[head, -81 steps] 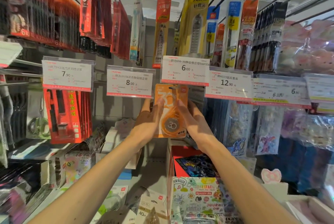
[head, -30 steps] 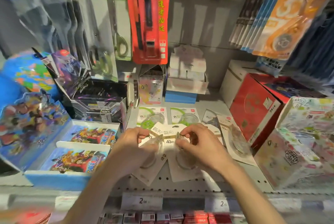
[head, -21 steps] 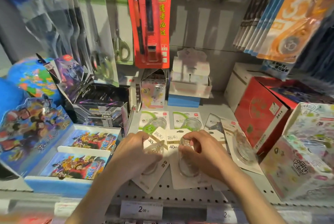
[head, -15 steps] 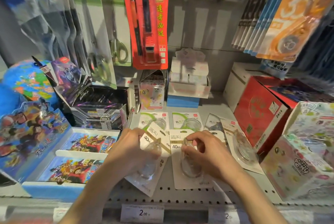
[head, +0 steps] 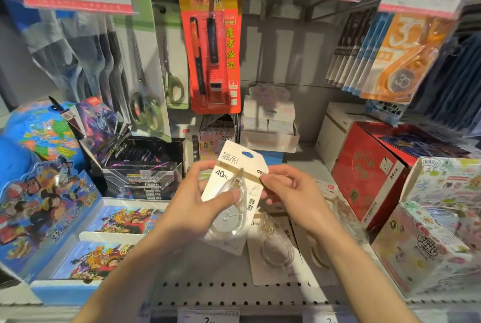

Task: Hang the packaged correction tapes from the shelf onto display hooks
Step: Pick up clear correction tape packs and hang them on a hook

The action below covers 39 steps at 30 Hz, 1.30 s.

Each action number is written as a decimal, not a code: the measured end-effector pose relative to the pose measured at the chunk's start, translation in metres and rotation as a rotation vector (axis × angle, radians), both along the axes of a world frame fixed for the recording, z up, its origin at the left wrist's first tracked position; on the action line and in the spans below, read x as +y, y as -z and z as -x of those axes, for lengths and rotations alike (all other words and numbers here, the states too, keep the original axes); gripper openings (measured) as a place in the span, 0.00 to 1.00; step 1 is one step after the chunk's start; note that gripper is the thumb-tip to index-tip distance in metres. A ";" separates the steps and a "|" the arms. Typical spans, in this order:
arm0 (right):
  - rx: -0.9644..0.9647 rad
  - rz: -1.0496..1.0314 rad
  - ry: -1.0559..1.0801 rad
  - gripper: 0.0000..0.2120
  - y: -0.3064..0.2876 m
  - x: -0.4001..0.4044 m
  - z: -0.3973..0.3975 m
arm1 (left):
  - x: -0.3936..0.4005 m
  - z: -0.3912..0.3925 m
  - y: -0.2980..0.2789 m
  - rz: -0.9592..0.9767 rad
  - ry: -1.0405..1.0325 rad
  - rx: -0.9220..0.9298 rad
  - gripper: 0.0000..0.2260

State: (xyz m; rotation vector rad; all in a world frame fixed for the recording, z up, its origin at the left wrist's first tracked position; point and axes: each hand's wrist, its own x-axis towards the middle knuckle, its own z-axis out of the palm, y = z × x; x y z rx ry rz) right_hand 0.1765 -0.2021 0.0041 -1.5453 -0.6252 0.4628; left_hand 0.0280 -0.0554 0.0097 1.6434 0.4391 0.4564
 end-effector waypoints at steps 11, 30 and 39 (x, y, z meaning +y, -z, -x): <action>-0.296 0.172 0.076 0.10 -0.016 -0.009 -0.007 | 0.013 -0.003 -0.002 -0.093 0.039 0.082 0.20; -0.600 0.718 0.088 0.38 0.031 -0.033 0.033 | 0.038 0.001 0.015 -0.224 -0.060 0.198 0.23; -0.543 0.329 0.115 0.40 0.020 -0.016 0.039 | 0.022 -0.007 0.007 -0.024 0.030 0.130 0.24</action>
